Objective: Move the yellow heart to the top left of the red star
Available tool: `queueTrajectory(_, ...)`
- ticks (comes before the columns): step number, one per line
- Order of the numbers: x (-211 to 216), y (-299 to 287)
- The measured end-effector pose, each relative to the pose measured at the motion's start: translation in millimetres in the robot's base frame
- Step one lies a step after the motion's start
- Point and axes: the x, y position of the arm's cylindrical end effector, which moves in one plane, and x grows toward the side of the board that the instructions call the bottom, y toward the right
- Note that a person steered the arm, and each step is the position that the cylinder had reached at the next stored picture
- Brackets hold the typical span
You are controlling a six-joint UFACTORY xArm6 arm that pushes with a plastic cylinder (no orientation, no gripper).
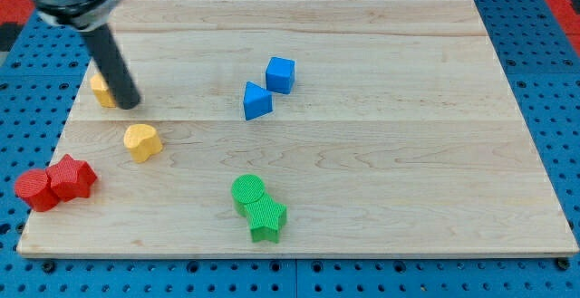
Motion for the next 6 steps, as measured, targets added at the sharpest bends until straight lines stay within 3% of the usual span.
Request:
queueTrajectory(1, 28, 73)
queueTrajectory(2, 66, 72)
queueTrajectory(5, 78, -20)
queueTrajectory(6, 88, 2)
